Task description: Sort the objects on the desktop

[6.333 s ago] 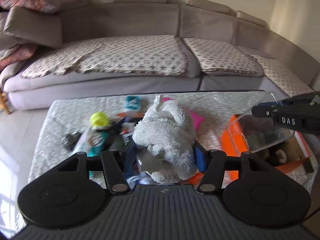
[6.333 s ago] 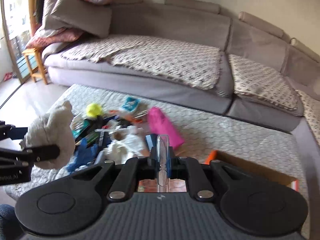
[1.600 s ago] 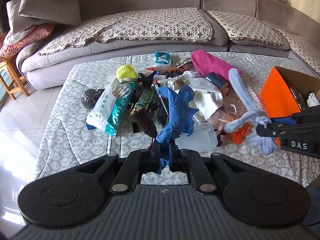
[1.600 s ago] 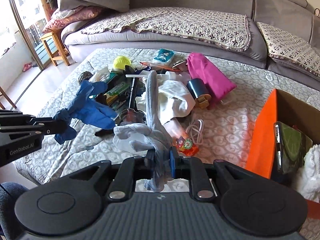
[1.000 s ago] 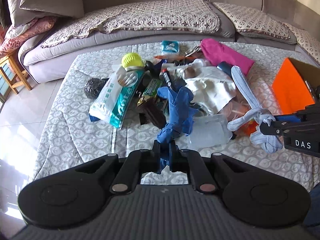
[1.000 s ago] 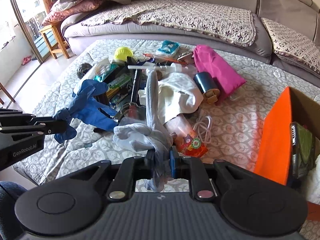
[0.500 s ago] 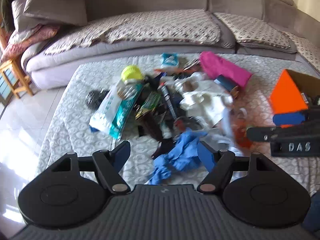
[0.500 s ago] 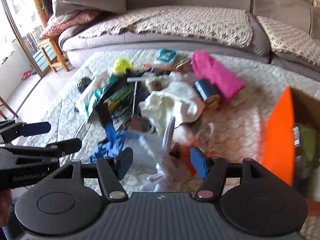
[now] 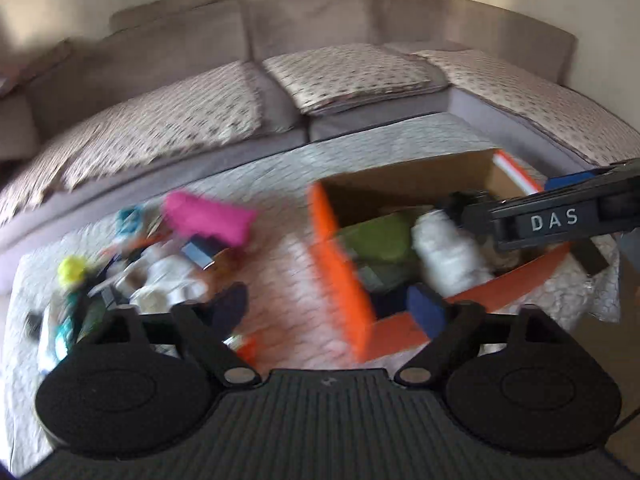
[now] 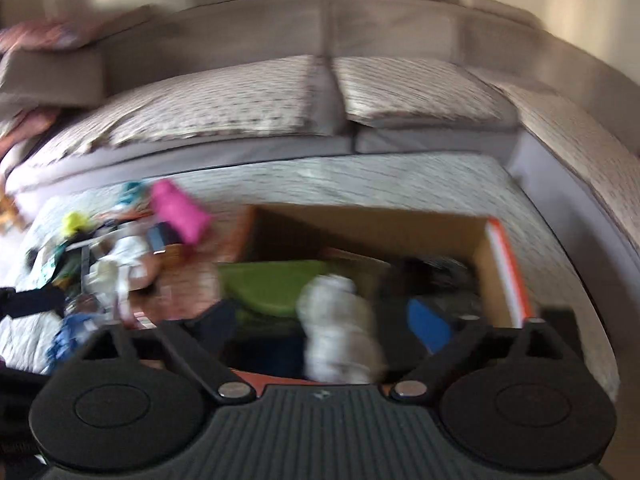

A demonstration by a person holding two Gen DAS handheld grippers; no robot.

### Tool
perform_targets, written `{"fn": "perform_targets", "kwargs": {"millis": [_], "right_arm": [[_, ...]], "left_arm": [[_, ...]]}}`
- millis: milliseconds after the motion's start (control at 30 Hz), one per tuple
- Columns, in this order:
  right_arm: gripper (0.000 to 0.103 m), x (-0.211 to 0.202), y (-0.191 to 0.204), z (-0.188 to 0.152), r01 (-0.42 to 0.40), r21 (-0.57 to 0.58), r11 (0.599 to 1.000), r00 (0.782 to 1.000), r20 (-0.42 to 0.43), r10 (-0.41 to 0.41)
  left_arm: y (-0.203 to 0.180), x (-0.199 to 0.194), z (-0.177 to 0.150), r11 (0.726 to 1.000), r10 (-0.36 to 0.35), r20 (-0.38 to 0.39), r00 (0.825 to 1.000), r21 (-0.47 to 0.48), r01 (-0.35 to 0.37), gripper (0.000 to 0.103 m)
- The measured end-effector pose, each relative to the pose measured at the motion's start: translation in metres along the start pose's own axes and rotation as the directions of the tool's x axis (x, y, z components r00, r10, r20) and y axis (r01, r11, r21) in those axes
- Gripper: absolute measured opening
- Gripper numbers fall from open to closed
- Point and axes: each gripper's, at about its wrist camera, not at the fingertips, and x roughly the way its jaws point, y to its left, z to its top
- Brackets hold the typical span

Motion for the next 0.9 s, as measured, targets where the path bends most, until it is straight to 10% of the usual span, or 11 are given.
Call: {"fn": "perform_targets", "kwargs": {"millis": [433, 900], "right_arm": [[0.103, 0.023, -0.053, -0.009, 0.024, 0.128, 0.991, 1.0, 0.001, -0.024], [0.103, 0.018, -0.069, -0.017, 0.068, 0.168, 0.984, 0.997, 0.017, -0.072]], "left_arm": [[-0.032, 0.035, 0.02, 0.997, -0.082, -0.029, 0.996, -0.019, 0.081, 0.103], [-0.045, 0.033, 0.019, 1.0, 0.003, 0.083, 0.997, -0.028, -0.001, 0.103]]}}
